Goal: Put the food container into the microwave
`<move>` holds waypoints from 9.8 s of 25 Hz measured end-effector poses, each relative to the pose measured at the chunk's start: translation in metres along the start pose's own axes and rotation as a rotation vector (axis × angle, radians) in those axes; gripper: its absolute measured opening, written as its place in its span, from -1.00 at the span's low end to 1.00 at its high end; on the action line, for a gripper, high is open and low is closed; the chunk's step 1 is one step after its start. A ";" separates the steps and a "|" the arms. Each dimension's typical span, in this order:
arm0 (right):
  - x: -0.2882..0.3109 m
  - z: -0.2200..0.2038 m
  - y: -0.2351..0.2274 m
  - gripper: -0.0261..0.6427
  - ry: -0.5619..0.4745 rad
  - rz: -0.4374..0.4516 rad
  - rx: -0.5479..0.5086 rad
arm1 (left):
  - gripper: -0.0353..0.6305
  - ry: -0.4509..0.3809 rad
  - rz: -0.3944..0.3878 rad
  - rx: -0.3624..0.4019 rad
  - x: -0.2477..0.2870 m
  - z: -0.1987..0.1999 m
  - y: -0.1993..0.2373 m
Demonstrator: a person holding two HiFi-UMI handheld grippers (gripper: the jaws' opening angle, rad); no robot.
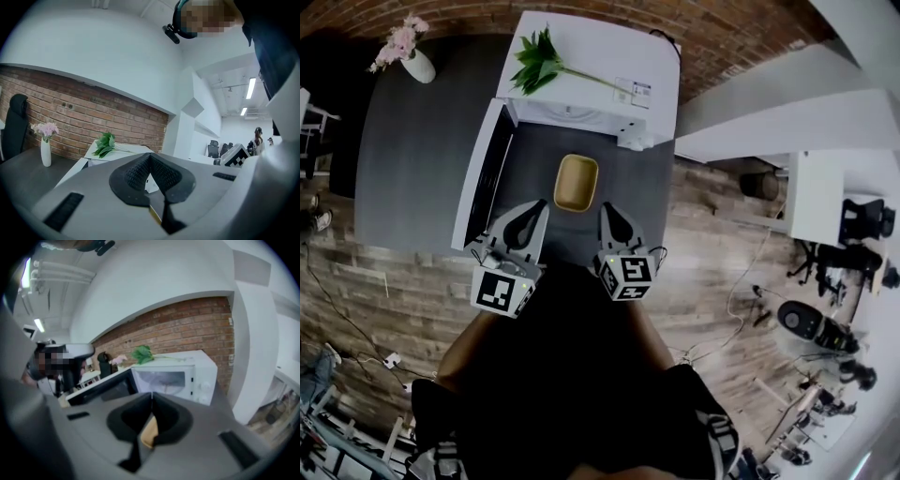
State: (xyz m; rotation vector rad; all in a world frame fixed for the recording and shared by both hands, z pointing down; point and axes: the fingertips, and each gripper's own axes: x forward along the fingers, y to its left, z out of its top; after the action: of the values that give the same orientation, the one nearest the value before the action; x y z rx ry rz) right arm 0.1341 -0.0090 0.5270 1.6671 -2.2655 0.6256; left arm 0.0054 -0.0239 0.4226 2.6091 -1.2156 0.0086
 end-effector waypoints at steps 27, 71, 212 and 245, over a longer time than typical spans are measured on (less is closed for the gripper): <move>0.096 -0.086 -0.020 -0.82 0.413 0.043 -0.116 | -0.79 0.077 -0.061 -0.051 0.061 -0.017 0.050; 0.138 -0.211 -0.082 -0.78 0.772 -0.129 0.256 | -0.79 0.109 -0.041 -0.070 0.077 -0.027 0.065; 0.232 -0.032 -0.075 -0.79 0.082 -0.127 0.324 | -0.79 0.066 -0.010 -0.050 0.066 -0.017 0.077; 0.276 -0.067 -0.051 -0.81 0.194 -0.080 0.180 | -0.79 0.094 0.015 -0.075 0.071 -0.026 0.090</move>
State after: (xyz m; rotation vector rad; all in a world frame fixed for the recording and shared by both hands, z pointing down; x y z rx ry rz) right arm 0.0943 -0.2205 0.7193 1.6853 -2.0482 0.9522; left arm -0.0136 -0.1263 0.4764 2.5059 -1.1799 0.0852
